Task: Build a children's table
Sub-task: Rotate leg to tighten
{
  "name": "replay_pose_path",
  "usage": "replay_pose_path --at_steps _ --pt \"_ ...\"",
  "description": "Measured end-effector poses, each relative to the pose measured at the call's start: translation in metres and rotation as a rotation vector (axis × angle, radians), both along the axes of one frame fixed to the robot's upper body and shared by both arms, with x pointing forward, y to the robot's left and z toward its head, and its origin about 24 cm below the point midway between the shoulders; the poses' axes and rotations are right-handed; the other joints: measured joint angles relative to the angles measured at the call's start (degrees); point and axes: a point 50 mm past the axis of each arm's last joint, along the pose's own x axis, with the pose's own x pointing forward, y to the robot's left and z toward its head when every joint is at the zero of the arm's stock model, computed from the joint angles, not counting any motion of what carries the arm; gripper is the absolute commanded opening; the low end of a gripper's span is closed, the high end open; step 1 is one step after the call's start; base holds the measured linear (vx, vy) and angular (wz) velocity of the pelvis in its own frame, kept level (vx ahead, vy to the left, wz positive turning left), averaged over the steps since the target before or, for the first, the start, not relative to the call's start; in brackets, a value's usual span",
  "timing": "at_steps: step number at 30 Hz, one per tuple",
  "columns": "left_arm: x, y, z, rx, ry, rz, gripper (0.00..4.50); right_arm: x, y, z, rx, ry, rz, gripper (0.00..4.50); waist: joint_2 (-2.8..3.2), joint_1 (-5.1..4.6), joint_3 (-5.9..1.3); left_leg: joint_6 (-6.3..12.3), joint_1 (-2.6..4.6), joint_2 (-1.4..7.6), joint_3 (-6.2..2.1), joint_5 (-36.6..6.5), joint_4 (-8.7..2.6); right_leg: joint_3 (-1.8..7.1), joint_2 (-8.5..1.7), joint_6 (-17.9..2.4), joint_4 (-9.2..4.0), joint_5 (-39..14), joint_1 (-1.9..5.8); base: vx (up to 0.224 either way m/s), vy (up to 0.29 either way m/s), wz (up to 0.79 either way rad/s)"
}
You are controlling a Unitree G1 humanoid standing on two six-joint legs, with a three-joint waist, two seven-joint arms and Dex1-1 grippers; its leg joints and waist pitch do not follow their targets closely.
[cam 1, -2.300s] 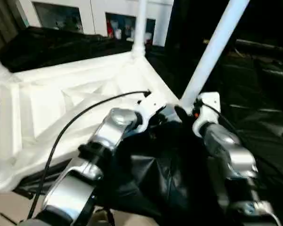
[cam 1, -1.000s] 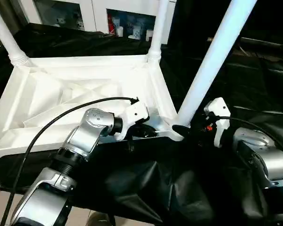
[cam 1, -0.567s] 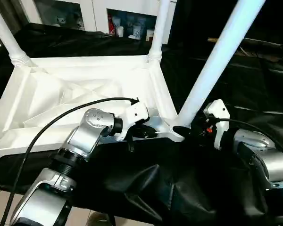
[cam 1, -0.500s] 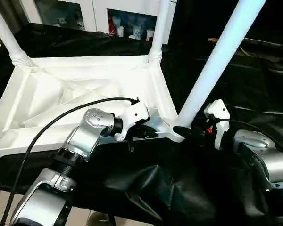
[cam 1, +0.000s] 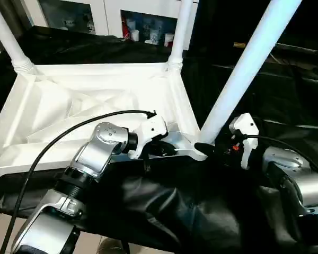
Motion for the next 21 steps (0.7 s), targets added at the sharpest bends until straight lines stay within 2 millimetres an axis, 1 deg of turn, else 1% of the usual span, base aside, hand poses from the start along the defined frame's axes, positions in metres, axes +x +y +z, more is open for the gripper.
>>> replay_pose_path --at_steps 3,5,7,9,11,13,17,18,19,20,21 --pt "0.007 -0.010 -0.001 -0.004 -0.013 0.069 0.00 0.008 0.004 -0.004 0.031 -0.004 -0.133 2.51 -0.08 -0.16 -0.04 0.00 0.03 -0.02 0.00 0.0 0.08 0.06 0.00 0.1 -0.02 0.0 0.04 0.000 0.000 0.00" --pt "0.014 -0.019 -0.001 -0.009 -0.018 0.141 0.00 0.016 0.012 -0.006 0.082 0.007 -0.263 2.51 -0.11 -0.29 -0.05 0.00 0.03 -0.06 0.00 0.0 0.10 0.07 0.00 0.1 -0.05 -0.1 0.02 0.000 0.000 0.00" --pt "0.020 -0.032 -0.002 -0.012 -0.017 0.235 0.00 0.028 0.022 -0.007 0.148 0.023 -0.440 2.51 -0.20 -0.41 -0.12 0.00 0.03 -0.08 -0.01 0.0 0.15 0.09 -0.01 0.1 -0.05 -0.1 0.00 0.000 0.000 0.00" --pt "0.024 -0.040 -0.003 -0.013 -0.015 0.297 0.00 0.036 0.026 -0.007 0.179 0.041 -0.554 2.50 -0.27 -0.51 -0.16 0.00 0.03 -0.12 -0.01 0.0 0.15 0.06 -0.02 0.2 -0.08 -0.1 0.02 0.000 0.000 0.00" --pt "0.025 -0.050 -0.004 -0.019 -0.013 0.330 0.00 0.043 0.036 -0.007 0.201 0.051 -0.624 2.50 -0.39 -0.50 -0.24 0.00 0.05 -0.13 -0.05 0.0 0.15 0.06 -0.02 0.2 -0.10 -0.1 0.09 0.000 0.000 0.00" --pt "0.026 -0.053 -0.004 -0.024 -0.006 0.346 0.00 0.046 0.039 -0.006 0.193 0.044 -0.654 2.50 -0.41 -0.47 -0.26 0.00 0.03 -0.13 -0.10 0.0 0.14 0.02 -0.01 0.2 -0.13 -0.1 0.10 0.000 0.000 0.00" --pt "0.027 -0.053 -0.004 -0.025 -0.009 0.350 0.00 0.047 0.040 -0.006 0.187 0.035 -0.656 2.50 -0.41 -0.47 -0.26 0.00 0.03 -0.13 -0.12 0.0 0.10 0.01 -0.01 0.2 -0.13 -0.1 0.10 0.000 0.000 0.00" --pt "0.027 -0.053 -0.004 -0.024 -0.011 0.348 0.00 0.047 0.040 -0.006 0.184 0.032 -0.654 3.00 -0.42 -0.48 -0.25 0.00 0.03 -0.13 -0.12 0.0 0.09 0.01 -0.01 0.2 -0.13 -0.1 0.10 0.000 0.000 0.00" --pt "0.027 -0.053 -0.004 -0.024 -0.014 0.347 0.00 0.047 0.040 -0.006 0.181 0.029 -0.649 3.13 -0.41 -0.46 -0.25 0.00 0.02 -0.14 -0.12 0.0 0.05 0.01 -0.01 0.2 -0.13 -0.1 0.07 0.000 0.000 0.00" --pt "0.027 -0.052 -0.004 -0.022 -0.019 0.348 0.00 0.047 0.041 -0.007 0.170 0.026 -0.636 3.13 -0.42 -0.53 -0.25 0.00 0.02 -0.13 -0.13 0.0 0.03 0.01 -0.01 0.2 -0.13 -0.1 0.06 0.000 0.000 0.00" --pt "0.029 -0.049 -0.003 -0.019 -0.031 0.352 0.00 0.046 0.043 -0.007 0.161 0.024 -0.614 3.19 -0.45 -0.80 -0.23 0.00 0.00 -0.11 -0.17 0.0 0.02 0.00 0.00 0.2 -0.14 -0.1 0.02 0.000 0.000 0.00"
